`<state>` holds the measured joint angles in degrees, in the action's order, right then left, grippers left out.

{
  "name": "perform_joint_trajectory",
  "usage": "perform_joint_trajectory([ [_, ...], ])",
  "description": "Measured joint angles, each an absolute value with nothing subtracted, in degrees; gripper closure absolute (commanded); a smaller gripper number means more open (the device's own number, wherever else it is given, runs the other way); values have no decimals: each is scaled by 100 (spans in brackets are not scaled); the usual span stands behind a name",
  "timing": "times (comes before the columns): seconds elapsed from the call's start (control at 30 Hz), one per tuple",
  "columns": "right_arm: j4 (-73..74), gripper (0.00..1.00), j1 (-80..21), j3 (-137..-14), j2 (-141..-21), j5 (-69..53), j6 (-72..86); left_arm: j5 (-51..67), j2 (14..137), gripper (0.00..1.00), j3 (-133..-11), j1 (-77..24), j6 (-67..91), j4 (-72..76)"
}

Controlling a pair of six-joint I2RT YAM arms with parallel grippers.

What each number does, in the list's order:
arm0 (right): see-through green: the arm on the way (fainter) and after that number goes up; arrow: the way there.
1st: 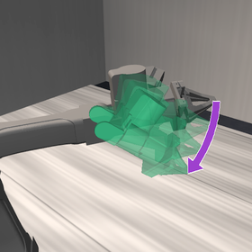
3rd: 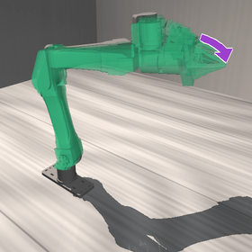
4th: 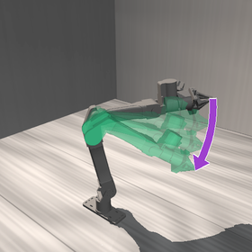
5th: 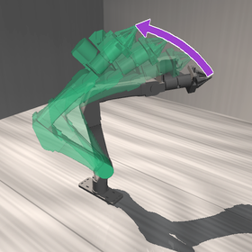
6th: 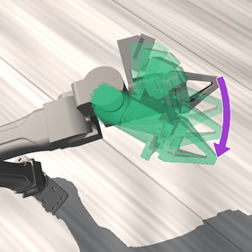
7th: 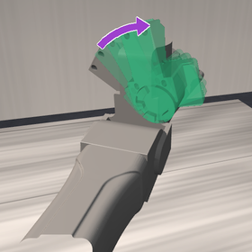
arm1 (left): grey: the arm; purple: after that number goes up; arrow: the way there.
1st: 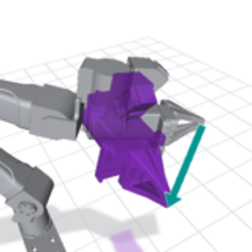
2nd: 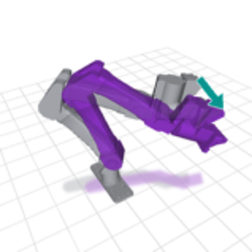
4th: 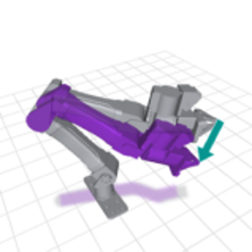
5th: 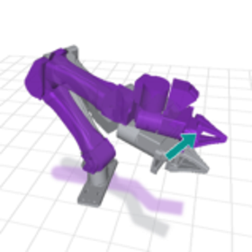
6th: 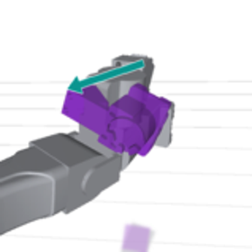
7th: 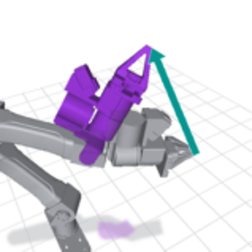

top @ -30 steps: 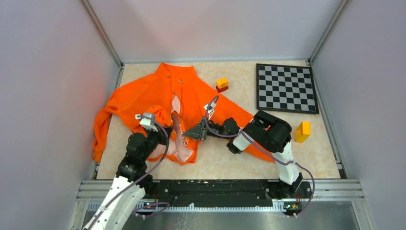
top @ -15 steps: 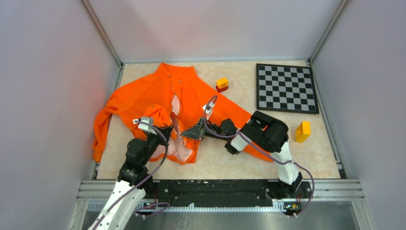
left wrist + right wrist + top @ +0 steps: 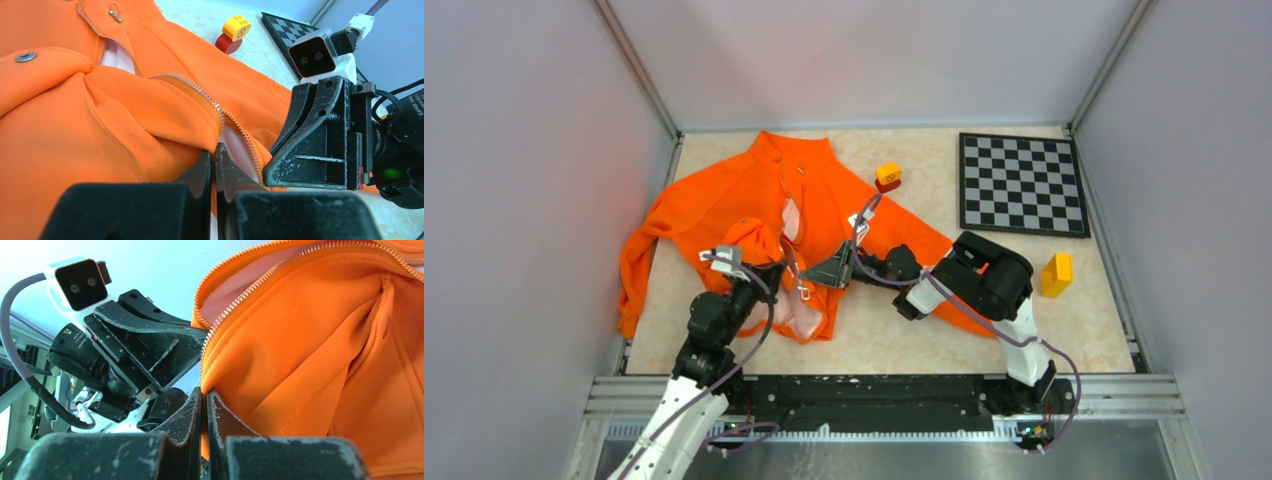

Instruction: Zip up the jacket

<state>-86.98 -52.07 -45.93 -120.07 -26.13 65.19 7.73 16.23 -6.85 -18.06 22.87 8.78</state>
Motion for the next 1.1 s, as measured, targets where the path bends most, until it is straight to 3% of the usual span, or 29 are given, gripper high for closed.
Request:
perform_joint_trajectory([
  [1.1, -8698, 100, -5214, -4735, -11977, -2637, 6497, 768, 1549, 100, -685, -1806, 2502, 991],
])
